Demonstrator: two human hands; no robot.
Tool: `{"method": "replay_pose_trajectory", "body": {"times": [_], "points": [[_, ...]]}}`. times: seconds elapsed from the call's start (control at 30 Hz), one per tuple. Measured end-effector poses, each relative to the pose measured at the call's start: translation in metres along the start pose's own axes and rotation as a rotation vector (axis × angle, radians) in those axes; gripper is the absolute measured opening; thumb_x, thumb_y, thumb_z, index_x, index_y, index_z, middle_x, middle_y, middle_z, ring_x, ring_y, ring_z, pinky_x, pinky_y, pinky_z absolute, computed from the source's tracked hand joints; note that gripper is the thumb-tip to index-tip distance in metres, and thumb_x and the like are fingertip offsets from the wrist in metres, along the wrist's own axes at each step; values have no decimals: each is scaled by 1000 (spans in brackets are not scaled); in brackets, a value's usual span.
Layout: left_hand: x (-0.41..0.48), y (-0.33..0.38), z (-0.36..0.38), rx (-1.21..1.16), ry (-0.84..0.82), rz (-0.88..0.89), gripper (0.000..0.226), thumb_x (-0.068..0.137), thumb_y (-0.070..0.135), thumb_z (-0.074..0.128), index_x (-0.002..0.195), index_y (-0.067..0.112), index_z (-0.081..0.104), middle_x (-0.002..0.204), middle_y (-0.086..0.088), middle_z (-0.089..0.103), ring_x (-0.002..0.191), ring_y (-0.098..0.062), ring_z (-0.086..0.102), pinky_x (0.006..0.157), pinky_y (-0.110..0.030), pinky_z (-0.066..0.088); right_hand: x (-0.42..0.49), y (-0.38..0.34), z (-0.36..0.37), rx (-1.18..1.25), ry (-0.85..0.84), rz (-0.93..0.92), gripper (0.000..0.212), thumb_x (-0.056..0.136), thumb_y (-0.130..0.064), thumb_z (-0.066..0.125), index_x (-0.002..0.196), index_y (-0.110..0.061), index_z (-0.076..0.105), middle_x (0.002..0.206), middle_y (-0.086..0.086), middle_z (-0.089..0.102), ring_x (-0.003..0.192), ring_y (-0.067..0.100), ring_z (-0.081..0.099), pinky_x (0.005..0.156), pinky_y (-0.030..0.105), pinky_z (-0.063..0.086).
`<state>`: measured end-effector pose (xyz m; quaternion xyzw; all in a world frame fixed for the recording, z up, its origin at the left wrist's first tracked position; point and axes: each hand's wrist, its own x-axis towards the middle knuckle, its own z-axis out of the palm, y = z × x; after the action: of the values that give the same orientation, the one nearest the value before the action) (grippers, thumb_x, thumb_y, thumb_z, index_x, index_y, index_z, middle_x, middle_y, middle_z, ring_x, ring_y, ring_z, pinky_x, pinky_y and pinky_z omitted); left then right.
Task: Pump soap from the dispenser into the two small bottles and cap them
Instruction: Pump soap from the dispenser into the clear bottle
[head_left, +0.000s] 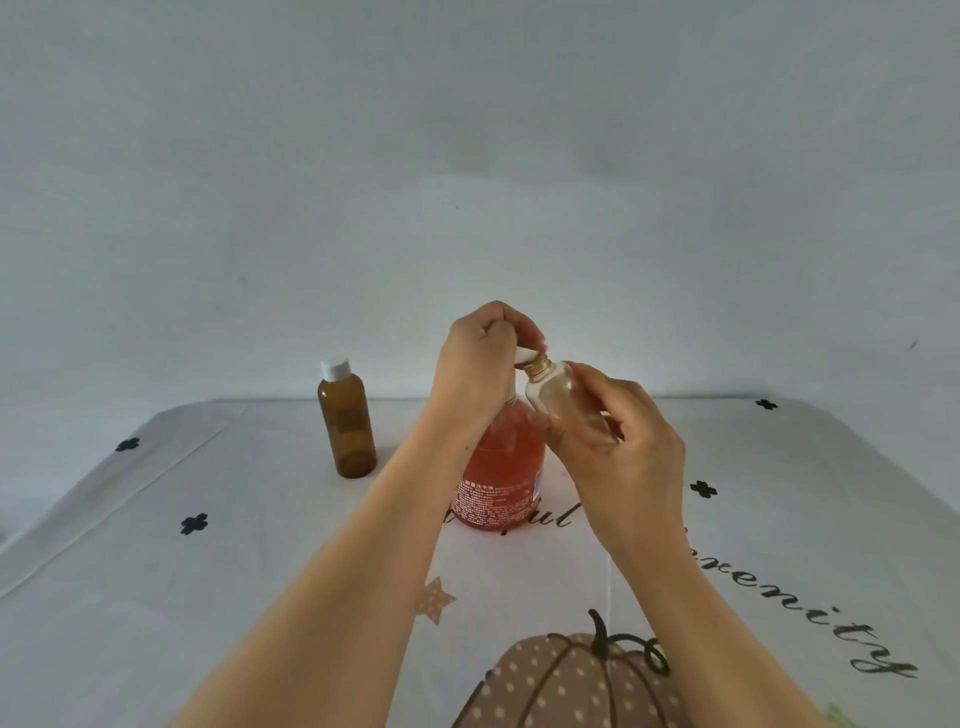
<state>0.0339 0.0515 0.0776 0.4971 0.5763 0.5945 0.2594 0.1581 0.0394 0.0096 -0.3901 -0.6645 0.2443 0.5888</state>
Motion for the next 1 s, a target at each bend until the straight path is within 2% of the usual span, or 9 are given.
{"method": "replay_pose_trajectory", "body": {"times": [0.1,0.2,0.3,0.43,0.6,0.7,0.87,1.0], "points": [[0,5,-3,-34,-10,-23,35,82,-3,32,82,7,66,76,0,71,61,-13,55,52,-16,41,0,-1,0,-14,29,-31,51,77,-40,78,124,-24,67,109,-17,64,103,-7,58,82,4,44],[0,13,-4,-76,1,-37,36,84,-4,33,84,11,65,82,-3,73,68,-6,62,51,-12,42,0,-5,1,2,42,-44,56,77,-44,76,128,-24,64,110,-20,61,105,-10,55,86,3,42],[-1,16,-5,-121,8,-53,36,85,-4,33,84,12,65,81,-2,73,75,-11,63,47,-8,40,-1,-6,1,7,37,-46,60,77,-49,73,130,-23,63,111,-20,60,106,-12,54,87,3,42],[-3,15,-4,-167,31,-42,33,86,-5,35,91,8,65,86,-9,72,75,-14,61,47,-8,41,0,-6,1,-3,39,-58,60,77,-50,72,130,-22,63,110,-23,59,104,-15,54,85,1,41],[0,13,-3,-161,28,-43,33,86,-4,35,92,9,65,80,-4,71,68,-18,57,45,-16,40,-1,-4,1,-9,41,-67,58,79,-47,72,130,-20,63,111,-17,61,104,-15,54,85,1,41],[3,13,-3,-132,6,-49,35,86,-3,32,94,11,63,85,-4,72,69,-15,58,51,-21,41,0,-2,1,-15,37,-61,57,79,-46,72,130,-21,63,112,-14,63,107,-11,55,85,2,41],[0,1,-1,-87,-1,22,33,86,-6,31,88,10,60,88,-8,72,69,0,63,60,-11,48,-2,0,2,-12,13,-21,57,79,-48,71,128,-20,65,110,-16,63,105,-10,56,83,2,42],[0,1,-1,-22,-19,12,34,84,-5,31,84,14,60,89,-4,73,85,-9,63,58,-10,44,-2,2,3,19,13,2,55,77,-42,75,127,-20,66,108,-21,62,100,-15,57,80,2,42]]}}
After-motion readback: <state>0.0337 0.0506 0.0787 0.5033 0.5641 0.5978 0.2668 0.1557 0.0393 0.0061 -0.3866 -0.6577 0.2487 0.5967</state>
